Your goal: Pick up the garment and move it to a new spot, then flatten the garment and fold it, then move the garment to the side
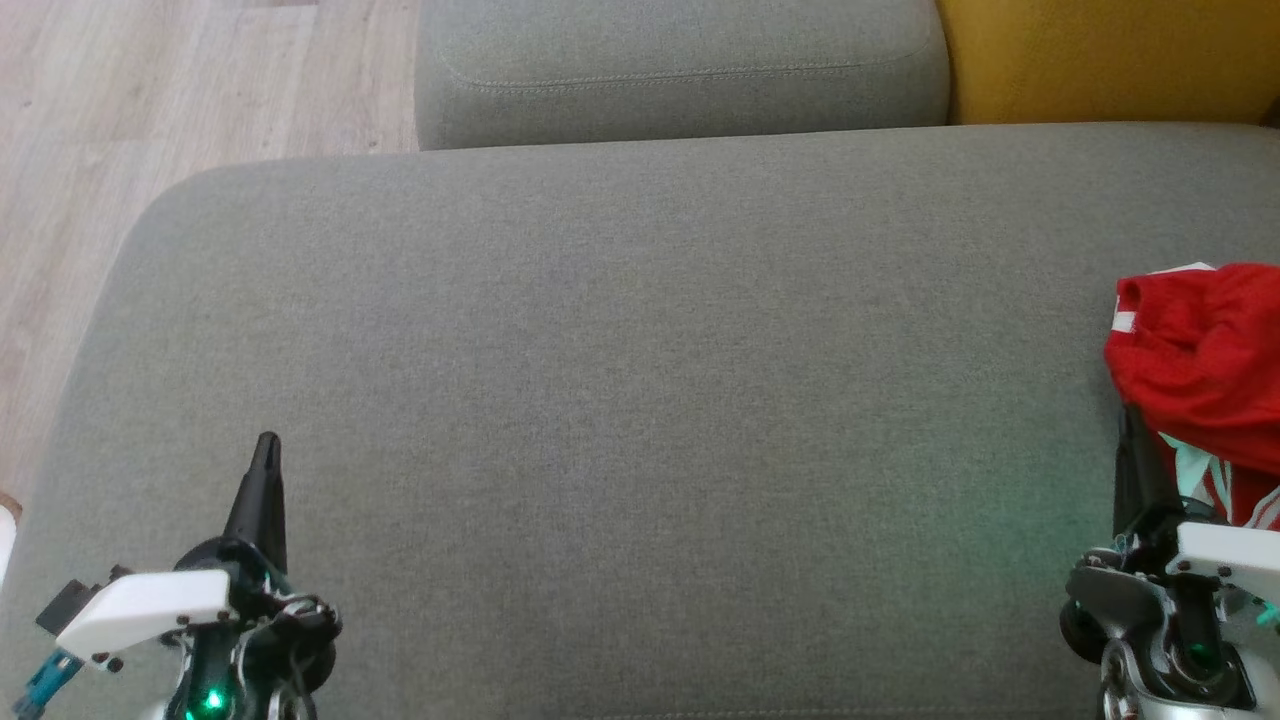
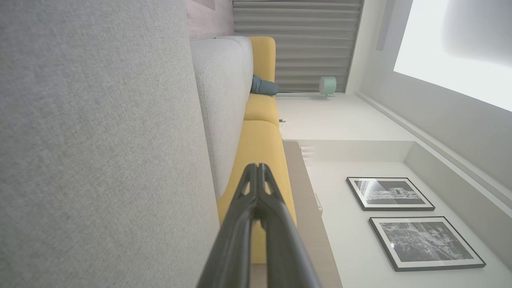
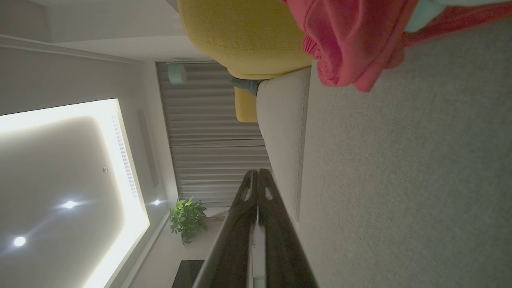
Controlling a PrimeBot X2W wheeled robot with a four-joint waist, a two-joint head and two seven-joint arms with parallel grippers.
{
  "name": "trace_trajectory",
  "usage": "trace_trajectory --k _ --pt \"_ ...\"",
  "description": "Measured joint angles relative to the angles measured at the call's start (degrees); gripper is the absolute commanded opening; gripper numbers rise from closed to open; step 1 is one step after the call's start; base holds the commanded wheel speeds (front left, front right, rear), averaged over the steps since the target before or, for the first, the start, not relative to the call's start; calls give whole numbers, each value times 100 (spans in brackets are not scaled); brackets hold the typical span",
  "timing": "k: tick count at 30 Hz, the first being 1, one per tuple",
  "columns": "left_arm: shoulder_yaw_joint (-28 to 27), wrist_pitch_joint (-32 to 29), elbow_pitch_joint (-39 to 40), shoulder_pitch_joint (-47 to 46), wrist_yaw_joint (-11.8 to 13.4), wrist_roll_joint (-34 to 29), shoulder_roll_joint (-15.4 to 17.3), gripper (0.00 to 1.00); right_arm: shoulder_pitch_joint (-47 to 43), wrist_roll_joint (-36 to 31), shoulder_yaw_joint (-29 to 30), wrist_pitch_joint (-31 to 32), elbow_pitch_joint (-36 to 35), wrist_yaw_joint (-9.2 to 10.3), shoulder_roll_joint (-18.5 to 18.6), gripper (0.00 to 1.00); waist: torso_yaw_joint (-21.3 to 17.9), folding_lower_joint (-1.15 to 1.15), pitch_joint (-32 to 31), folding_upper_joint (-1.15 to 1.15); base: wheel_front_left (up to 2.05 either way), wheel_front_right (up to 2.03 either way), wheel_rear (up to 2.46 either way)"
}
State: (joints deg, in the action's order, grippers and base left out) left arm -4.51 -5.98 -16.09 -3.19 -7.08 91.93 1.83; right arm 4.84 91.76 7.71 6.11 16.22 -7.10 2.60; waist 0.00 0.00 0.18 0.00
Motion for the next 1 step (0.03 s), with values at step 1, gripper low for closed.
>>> trace_trajectory --k 1 --pt "0 0 0 0 0 0 0 0 0 0 0 0 0 0 0 0 0 0 0 0 0 0 0"
